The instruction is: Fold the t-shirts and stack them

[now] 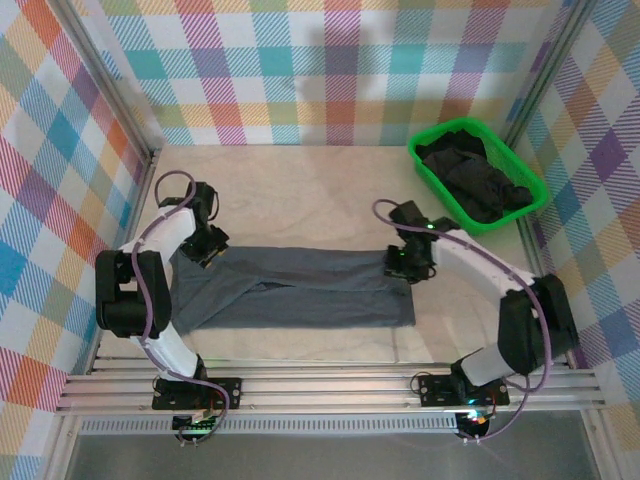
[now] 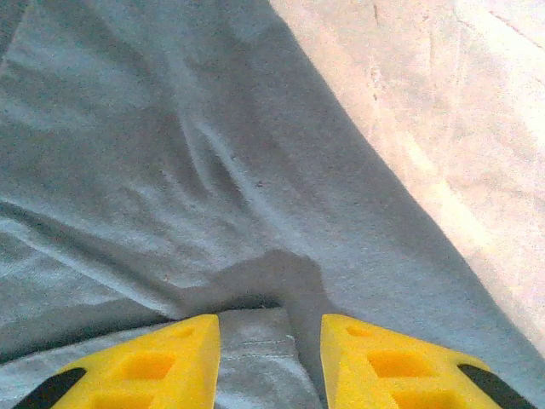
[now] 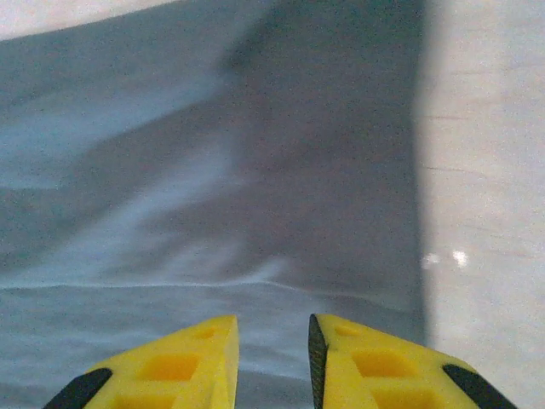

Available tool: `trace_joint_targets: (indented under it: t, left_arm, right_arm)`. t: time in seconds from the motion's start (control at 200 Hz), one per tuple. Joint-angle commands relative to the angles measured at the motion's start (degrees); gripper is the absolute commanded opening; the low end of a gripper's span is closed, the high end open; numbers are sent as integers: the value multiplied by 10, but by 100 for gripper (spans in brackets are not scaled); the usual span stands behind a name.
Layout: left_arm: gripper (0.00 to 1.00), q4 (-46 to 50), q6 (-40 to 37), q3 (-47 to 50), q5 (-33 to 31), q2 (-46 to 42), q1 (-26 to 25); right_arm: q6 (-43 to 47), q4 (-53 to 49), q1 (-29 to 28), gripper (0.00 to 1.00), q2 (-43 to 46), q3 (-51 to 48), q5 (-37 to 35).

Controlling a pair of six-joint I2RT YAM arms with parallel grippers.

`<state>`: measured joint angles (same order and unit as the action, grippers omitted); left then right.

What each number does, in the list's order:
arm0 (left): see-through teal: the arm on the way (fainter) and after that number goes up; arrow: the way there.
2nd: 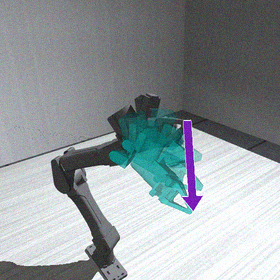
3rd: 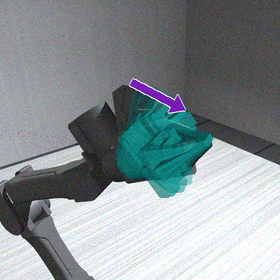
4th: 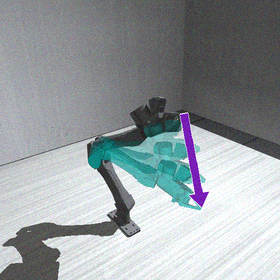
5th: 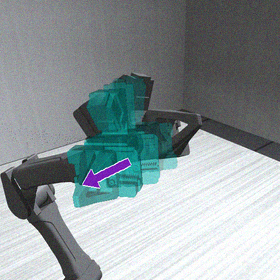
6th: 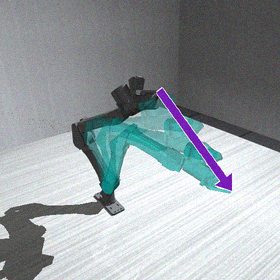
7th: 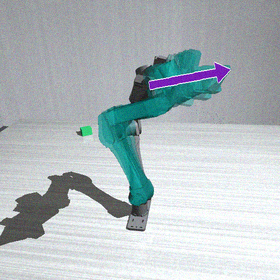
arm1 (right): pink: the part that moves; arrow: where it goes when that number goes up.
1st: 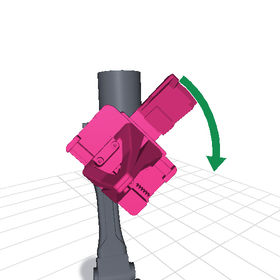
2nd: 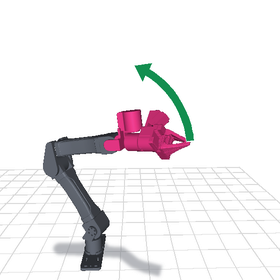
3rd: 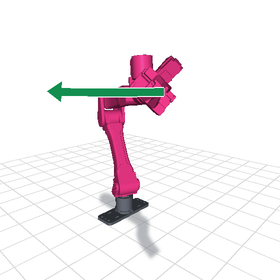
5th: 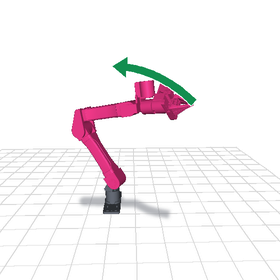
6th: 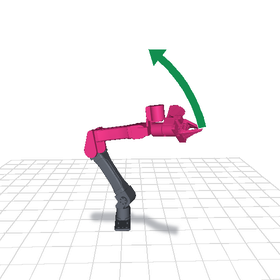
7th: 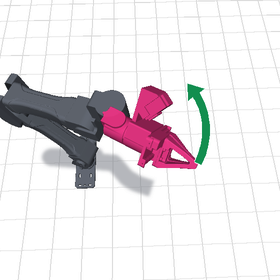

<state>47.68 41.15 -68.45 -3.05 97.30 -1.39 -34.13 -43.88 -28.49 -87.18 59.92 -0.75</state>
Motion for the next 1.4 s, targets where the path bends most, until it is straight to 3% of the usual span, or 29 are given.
trace_joint_targets:
  t: [0.0, 0.075, 0.175, 0.455, 0.63, 0.775, 0.965, 1.075, 1.215, 1.394]
  left_arm:
    - [36, 9, -14, 5, 10, 34, 4]
    - [36, 3, -13, -2, 14, 58, 4]
    - [35, -8, -15, -10, 39, 94, 2]
    - [36, -73, 18, -58, 149, 180, -46]
    - [37, -55, 23, -146, 126, 196, -72]
    - [44, -79, -46, -145, 101, 146, -71]
    - [43, -114, -251, -139, 167, 138, -70]
    - [40, -109, -330, -136, 182, 147, -70]
    - [38, -88, -379, -148, 190, 166, -70]
    - [37, -79, -386, -138, 198, 163, -73]
  right_arm:
    - [-34, 36, -30, 29, -89, 32, 66]
    - [-44, 29, -30, 29, -156, 68, 88]
    - [-36, -9, -19, 29, -221, 113, 66]
    - [21, -69, 126, 29, -321, 213, 61]
    - [98, -90, 166, 32, -389, 359, 82]
    - [128, -79, 152, 38, -360, 390, 110]
    - [118, -52, 121, 42, -284, 335, 121]
    - [112, -38, 112, 43, -246, 302, 140]
    - [108, -38, 112, 43, -212, 280, 147]
    - [97, -38, 112, 43, -197, 274, 153]
